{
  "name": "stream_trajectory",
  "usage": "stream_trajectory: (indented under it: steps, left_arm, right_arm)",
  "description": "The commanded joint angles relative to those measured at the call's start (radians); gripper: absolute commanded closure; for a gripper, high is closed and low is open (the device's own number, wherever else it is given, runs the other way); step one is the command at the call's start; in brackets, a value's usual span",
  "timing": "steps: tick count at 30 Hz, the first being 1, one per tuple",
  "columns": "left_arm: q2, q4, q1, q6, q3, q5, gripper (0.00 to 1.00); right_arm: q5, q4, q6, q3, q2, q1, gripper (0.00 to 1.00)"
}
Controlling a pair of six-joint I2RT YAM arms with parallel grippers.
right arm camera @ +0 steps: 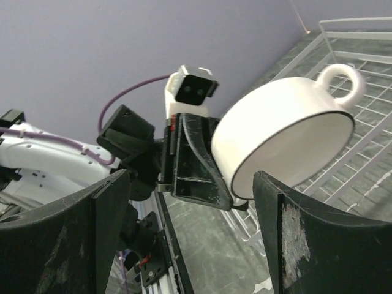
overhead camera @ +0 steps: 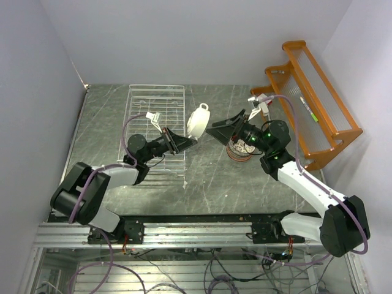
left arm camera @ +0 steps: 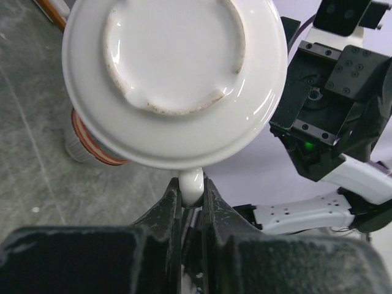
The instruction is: Unload the bowls from the dish rack
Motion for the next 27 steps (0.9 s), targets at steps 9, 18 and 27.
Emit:
stream_trajectory:
  steps: [9, 18, 27]
  left_arm:
    - [0.062, 0.602, 0.0, -0.249, 0.059, 0.086, 0.93]
    - [0.018, 0.603, -0.003, -0.249, 0.039, 0.083, 0.93]
    - [-0.006, 0.602, -0.012, -0.238, 0.018, 0.074, 0.93]
  right_arm:
    - [-0.082, 0.091, 0.015, 0.032, 0.061, -0.004, 0.2]
    - [-0.096, 0.184, 0.038, 0.038, 0.119, -0.002, 0.23]
    - [-0.118, 0.293, 0.094, 0.094, 0.212, 0.019, 0.41]
